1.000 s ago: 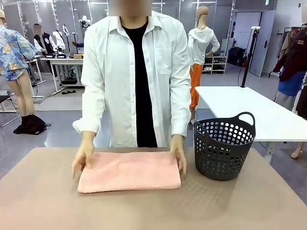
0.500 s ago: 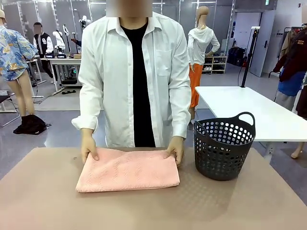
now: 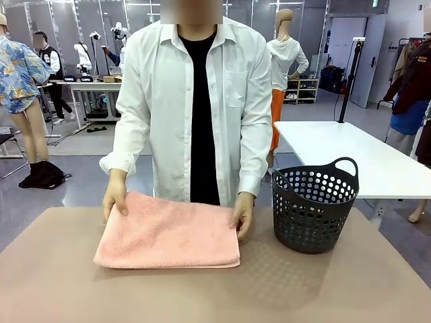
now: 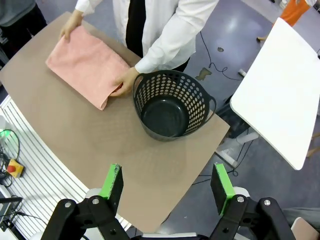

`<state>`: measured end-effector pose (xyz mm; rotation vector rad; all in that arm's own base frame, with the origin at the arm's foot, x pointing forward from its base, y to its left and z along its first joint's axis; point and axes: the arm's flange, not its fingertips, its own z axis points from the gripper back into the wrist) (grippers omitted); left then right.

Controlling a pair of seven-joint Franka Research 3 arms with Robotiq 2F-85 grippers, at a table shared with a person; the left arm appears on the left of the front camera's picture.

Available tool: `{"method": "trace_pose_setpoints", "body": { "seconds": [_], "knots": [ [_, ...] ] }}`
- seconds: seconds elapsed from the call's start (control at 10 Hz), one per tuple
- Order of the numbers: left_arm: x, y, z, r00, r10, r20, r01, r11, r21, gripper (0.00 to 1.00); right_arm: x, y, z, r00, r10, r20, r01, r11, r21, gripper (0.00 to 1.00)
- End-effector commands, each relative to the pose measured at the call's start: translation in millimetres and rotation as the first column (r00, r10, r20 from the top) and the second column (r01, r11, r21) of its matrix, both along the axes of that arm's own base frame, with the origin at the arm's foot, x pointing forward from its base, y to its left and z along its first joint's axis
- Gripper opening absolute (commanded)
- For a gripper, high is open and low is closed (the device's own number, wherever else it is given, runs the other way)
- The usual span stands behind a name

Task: Fold the towel.
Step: Pick up the 100 cm Hotel Towel and place it on the left side of the table.

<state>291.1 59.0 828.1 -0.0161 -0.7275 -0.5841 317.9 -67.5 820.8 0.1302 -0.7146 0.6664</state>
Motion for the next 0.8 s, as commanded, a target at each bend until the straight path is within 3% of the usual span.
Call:
{"method": "trace_pose_setpoints", "body": {
  "seconds": [0.0,0.7],
  "knots": [
    [-2.4,-1.1,2.0,1.000,0.002,-0.010,-0.002,1.000,0.006,0.95,0.4,-0.8,1.6,1.000,-0.008,0.002,0.008,1.000,0.001,0.89],
    [-2.4,-1.1,2.0,1.000,0.002,-0.010,-0.002,1.000,0.006,0.95,0.4,-0.8,1.6,1.000,-0.008,0.002,0.008,1.000,0.001,0.89]
  ]
}}
